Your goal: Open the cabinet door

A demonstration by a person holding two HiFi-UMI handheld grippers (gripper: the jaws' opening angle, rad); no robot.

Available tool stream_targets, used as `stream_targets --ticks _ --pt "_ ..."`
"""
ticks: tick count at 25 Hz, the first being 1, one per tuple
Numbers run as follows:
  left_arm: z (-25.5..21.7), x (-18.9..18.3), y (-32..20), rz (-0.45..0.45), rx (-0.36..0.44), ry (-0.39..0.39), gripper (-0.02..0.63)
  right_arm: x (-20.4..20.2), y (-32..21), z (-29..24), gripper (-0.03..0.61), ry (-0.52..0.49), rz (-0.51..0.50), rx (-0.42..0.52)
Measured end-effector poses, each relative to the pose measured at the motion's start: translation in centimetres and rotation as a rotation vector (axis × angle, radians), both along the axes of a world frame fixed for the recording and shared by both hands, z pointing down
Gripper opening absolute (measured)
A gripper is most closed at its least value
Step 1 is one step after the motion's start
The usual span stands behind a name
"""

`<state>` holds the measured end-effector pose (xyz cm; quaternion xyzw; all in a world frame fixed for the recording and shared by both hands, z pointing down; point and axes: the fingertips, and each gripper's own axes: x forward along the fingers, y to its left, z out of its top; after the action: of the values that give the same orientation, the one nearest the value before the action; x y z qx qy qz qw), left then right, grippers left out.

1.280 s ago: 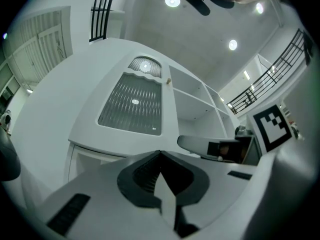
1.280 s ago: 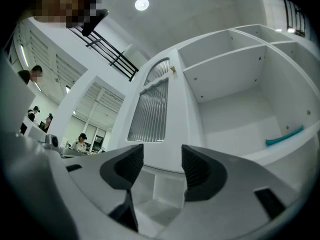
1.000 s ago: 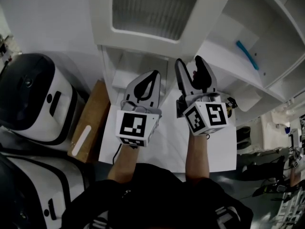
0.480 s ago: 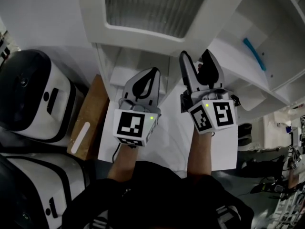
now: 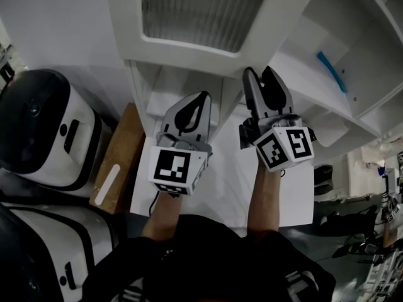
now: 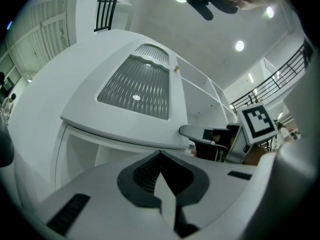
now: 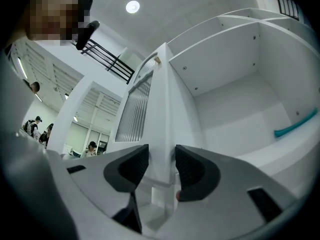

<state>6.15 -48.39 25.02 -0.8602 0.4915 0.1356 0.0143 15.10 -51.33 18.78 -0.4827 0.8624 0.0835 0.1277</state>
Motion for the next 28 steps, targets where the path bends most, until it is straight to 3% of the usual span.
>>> stream_targets --ticks 14,28 --pt "-2.2 0.0 2.8 -0.006 0.07 -0.007 0.011 0.4 0.5 0.1 0.149 -0.017 0.011 -0.042" --pt "-3.7 0.0 5.6 -0.001 0.116 -0.021 0.011 0.1 5.1 0.1 0.115 -0.029 -0.035 0.001"
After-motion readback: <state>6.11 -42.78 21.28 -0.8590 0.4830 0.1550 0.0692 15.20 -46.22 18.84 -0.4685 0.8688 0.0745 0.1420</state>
